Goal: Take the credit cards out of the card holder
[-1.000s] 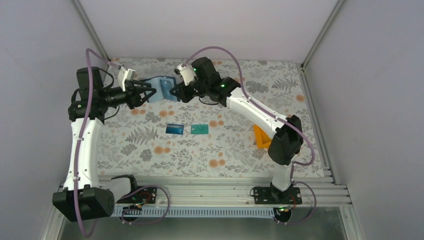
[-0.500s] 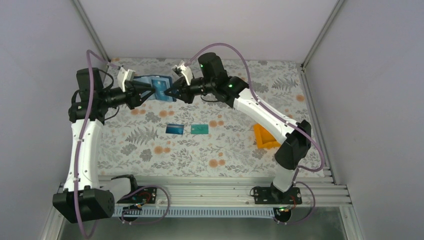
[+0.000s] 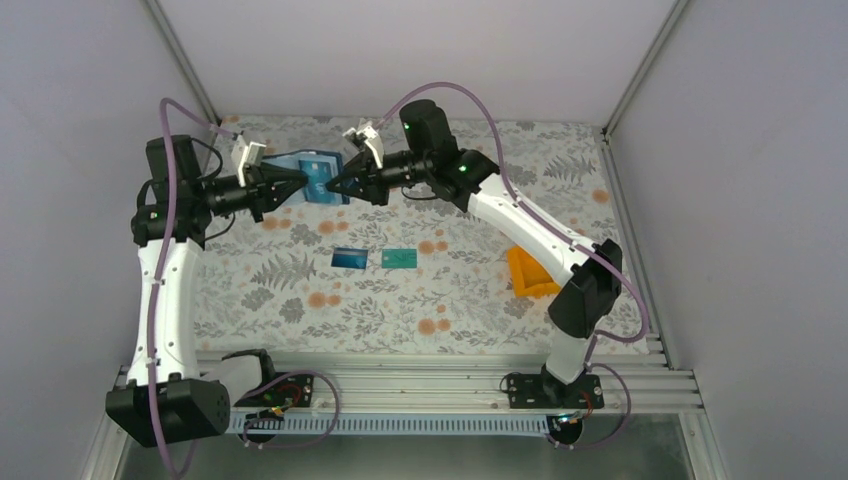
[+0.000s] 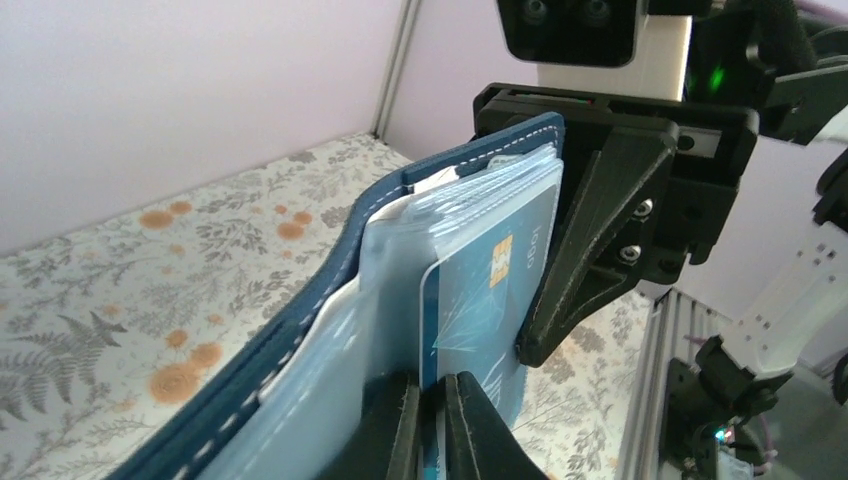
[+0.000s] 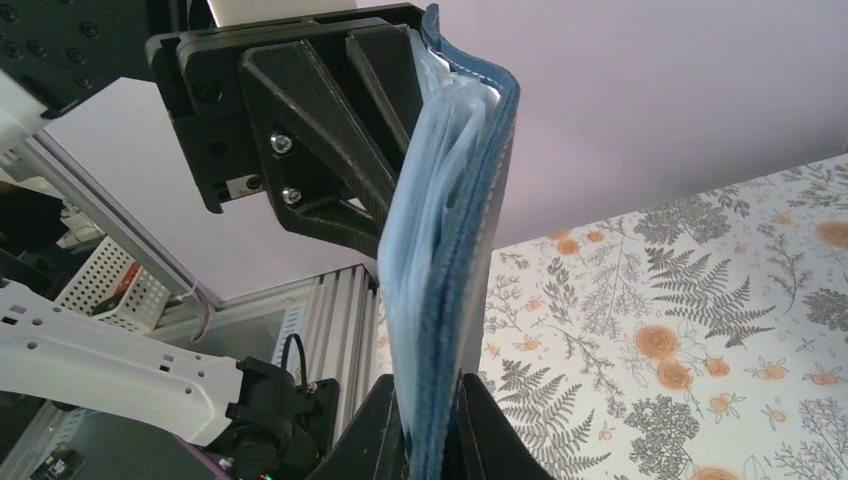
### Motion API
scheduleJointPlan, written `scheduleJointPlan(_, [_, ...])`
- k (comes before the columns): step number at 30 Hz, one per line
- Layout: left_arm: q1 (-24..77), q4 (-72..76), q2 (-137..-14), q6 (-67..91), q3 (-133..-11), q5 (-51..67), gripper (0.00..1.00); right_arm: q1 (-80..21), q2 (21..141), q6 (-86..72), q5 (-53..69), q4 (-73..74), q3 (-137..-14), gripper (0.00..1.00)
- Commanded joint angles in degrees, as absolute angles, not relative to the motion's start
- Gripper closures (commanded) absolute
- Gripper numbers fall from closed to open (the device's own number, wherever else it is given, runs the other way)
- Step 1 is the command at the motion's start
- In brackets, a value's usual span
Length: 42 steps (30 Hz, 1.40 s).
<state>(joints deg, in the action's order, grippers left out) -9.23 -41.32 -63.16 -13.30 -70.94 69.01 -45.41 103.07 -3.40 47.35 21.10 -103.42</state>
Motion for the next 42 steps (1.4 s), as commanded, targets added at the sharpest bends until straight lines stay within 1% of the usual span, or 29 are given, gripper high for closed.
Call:
scheduleJointPlan(1, [-7.37, -44.47, -63.83, -17.64, -73.67, 78.14, 0.97, -47.77, 105.12, -3.04, 52.89, 16.64, -107.75, 0.96])
scheduleJointPlan(3, [-7.46, -46.02, -63.79, -19.38, -74.39, 80.22, 0.98, -47.76, 104.89, -2.16, 52.39, 17.16, -107.56, 0.95])
scheduleJointPlan(6, [-7.90, -48.22, -63.64, -21.69, -75.40, 82.60, 0.98, -47.15, 103.66, -1.18, 51.76, 17.09, -105.62, 0.83])
scheduleJointPlan(11, [-9.18, -48.91, -63.96, -22.10, -76.15, 81.51, 0.98, -45.36, 100.38, -0.18, 51.78, 16.38, -101.13, 0.69])
scheduleJointPlan(14, [-9.91, -49.33, -64.02, -22.44, -76.31, 80.80, 0.98, -44.40, 98.13, 1.17, 52.12, 16.48, -98.56, 0.65])
scheduleJointPlan(18, [-10.28, -50.47, -64.15, -23.95, -76.50, 81.05, 0.98, -43.23, 95.75, 4.22, 54.93, 17.10, -95.76, 0.55])
scheduleJointPlan(20, [-10.26, -50.69, -64.20, -24.21, -76.72, 81.08, 0.98, -42.80, 95.71, 5.69, 56.07, 18.36, -95.55, 0.53])
scheduleJointPlan(22, [-10.36, -50.99, -64.22, -24.44, -76.90, 80.95, 0.98, -42.36, 94.39, 6.38, 56.90, 18.89, -95.39, 0.56])
scheduleJointPlan(23, [-10.37, -51.12, -64.22, -24.63, -76.83, 80.99, 0.98, -42.18, 93.93, 6.37, 57.02, 18.86, -95.31, 0.61])
scheduleJointPlan(28, [-10.36, -51.71, -64.28, -25.49, -76.64, 81.45, 0.98, -41.56, 94.48, 5.95, 58.73, 18.90, -95.71, 0.91])
scheduleJointPlan(29, [-10.40, -51.88, -64.32, -25.88, -76.60, 81.99, 0.98, -41.31, 94.44, 6.08, 59.20, 18.89, -95.67, 0.95])
scheduleJointPlan(32, [-10.65, -52.37, -64.65, -26.79, -76.13, 84.04, 0.98, -40.43, 94.15, 6.41, 59.86, 19.15, -95.12, 0.96])
scheduleJointPlan(38, [-10.68, -53.95, -65.23, -28.73, -76.48, 82.11, 0.97, -39.82, 93.04, 7.73, 59.59, 20.67, -94.79, 0.96])
scheduleJointPlan(42, [-10.72, -52.97, -65.08, -27.97, -75.98, 82.25, 0.98, -39.98, 94.45, 6.79, 61.96, 20.75, -96.09, 0.96])
